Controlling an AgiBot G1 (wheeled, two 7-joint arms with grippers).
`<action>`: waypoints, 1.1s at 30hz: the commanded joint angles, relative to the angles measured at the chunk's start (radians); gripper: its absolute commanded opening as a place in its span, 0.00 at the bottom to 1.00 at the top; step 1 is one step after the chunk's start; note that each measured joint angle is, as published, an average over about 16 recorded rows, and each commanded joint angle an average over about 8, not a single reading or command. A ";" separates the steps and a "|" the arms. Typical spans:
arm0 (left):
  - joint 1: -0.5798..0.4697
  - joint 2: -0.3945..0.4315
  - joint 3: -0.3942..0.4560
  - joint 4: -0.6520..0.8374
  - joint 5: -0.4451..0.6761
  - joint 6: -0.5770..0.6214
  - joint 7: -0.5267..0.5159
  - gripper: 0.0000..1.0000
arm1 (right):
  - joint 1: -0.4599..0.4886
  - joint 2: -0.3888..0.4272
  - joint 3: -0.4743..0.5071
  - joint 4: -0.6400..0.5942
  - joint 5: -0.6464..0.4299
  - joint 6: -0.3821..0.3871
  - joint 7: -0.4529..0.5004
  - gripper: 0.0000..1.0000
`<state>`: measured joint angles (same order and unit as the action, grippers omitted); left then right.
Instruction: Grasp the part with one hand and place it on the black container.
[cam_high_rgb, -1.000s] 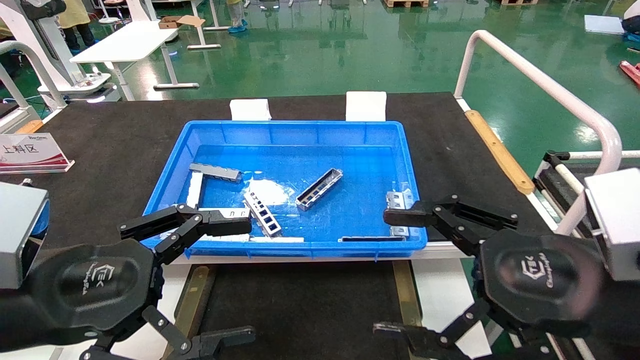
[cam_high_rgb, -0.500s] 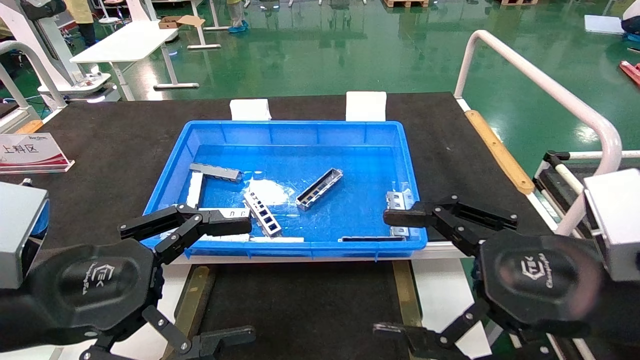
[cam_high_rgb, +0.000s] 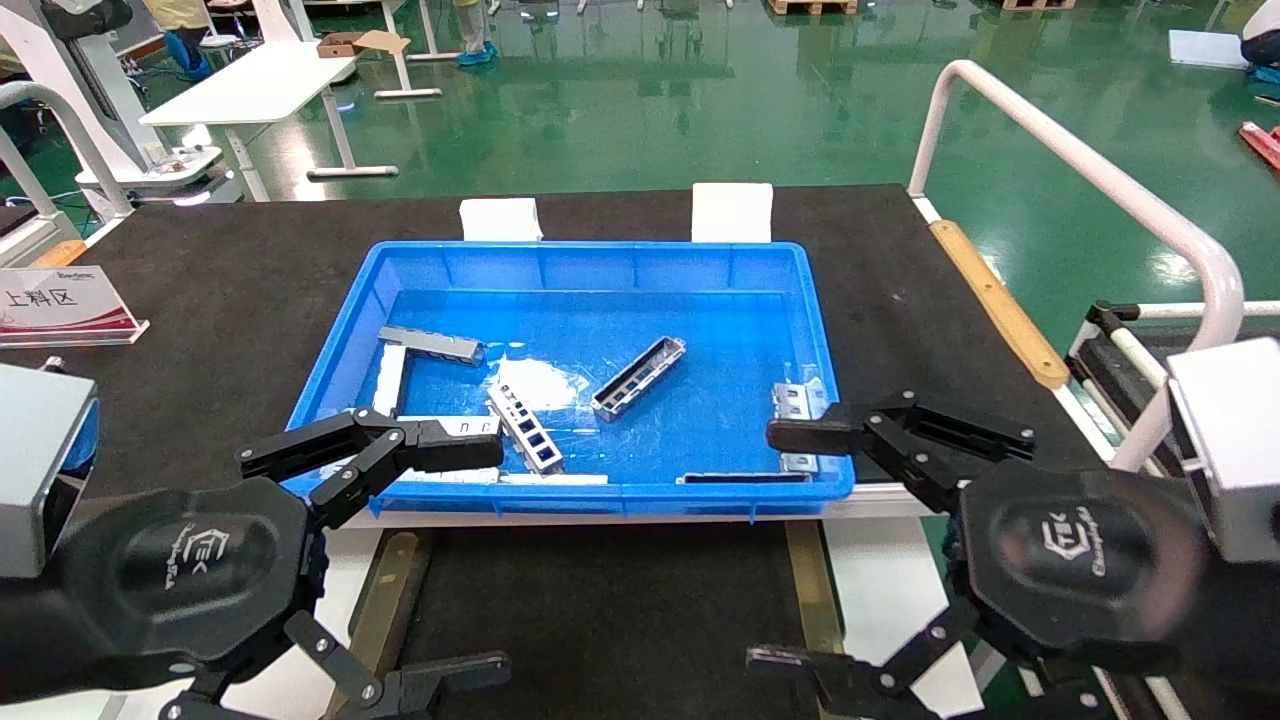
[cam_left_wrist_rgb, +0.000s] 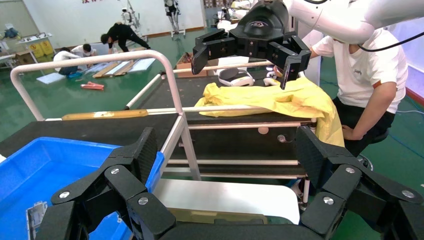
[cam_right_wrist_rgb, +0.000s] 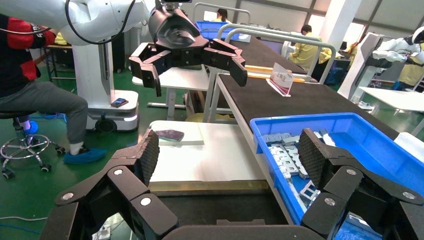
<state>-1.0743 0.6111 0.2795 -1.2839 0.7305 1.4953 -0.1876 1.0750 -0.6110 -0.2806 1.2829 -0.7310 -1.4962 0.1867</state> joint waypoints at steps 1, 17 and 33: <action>0.000 0.000 0.000 0.000 0.000 0.000 0.000 1.00 | 0.000 0.000 0.000 0.000 0.000 0.000 0.000 1.00; 0.000 0.000 0.000 0.000 0.000 0.000 0.000 1.00 | 0.000 0.000 0.000 0.000 0.000 0.001 0.000 1.00; -0.049 0.037 0.023 0.003 0.064 -0.043 -0.001 1.00 | 0.001 0.000 -0.001 -0.001 0.001 0.001 -0.001 1.00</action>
<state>-1.1258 0.6552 0.3077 -1.2762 0.8062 1.4447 -0.1862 1.0756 -0.6109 -0.2817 1.2820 -0.7299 -1.4954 0.1861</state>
